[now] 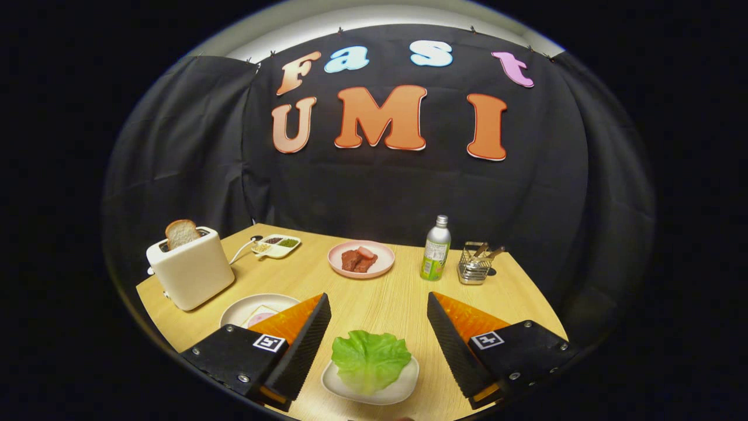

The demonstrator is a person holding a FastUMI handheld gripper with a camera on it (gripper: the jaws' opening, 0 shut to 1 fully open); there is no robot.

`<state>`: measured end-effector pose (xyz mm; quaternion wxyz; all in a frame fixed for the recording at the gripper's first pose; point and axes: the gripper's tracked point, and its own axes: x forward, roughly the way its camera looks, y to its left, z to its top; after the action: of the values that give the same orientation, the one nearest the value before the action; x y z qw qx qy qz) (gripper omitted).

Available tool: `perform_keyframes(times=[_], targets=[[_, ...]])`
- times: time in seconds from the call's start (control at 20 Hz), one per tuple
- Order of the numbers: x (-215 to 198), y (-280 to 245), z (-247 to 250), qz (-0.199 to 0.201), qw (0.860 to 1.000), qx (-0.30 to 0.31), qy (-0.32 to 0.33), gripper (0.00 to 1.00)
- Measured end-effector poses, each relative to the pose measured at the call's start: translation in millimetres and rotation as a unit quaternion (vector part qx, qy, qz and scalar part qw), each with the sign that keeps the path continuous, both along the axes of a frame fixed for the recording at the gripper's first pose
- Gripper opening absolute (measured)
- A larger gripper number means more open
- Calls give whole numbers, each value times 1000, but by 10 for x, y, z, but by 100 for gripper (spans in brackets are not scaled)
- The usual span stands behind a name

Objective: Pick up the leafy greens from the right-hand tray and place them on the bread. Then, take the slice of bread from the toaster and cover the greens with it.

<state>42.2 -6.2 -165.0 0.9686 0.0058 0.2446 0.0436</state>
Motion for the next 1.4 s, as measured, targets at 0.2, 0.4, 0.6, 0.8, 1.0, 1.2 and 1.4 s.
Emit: perform_keyframes(times=[0.2, 0.4, 0.6, 0.8, 1.0, 1.2, 1.4], targets=[[1, 91, -354, 11, 998, 9, 65, 99], [-34, 114, -740, 17, 991, 6, 136, 100], [-123, 188, -1049, 25, 979, 10, 202, 100], [-232, 210, -1313, 37, 966, -5, 255, 100], [-259, 162, -1495, 31, 957, -11, 289, 99], [-283, 152, -1675, 27, 949, -11, 315, 95], [-269, 131, -1787, 17, 946, -10, 324, 83]])
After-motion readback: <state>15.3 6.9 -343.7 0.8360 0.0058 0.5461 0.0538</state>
